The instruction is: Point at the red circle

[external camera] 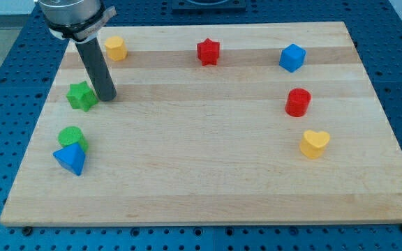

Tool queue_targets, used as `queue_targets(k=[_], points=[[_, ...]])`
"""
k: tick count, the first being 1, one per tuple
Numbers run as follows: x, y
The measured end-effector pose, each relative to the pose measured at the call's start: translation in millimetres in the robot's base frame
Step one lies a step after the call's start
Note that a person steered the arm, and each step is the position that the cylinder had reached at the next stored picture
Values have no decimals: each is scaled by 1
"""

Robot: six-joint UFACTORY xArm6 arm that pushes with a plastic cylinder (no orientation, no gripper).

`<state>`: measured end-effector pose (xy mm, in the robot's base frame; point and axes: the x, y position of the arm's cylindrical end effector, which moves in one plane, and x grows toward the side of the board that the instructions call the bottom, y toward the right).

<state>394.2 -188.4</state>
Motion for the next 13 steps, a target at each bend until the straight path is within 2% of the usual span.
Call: queue_targets(k=[1,2,3,5,6,7,13], points=[[0,0],[23,24],[28,83],[28,102],[28,177],[28,224],[17,230]])
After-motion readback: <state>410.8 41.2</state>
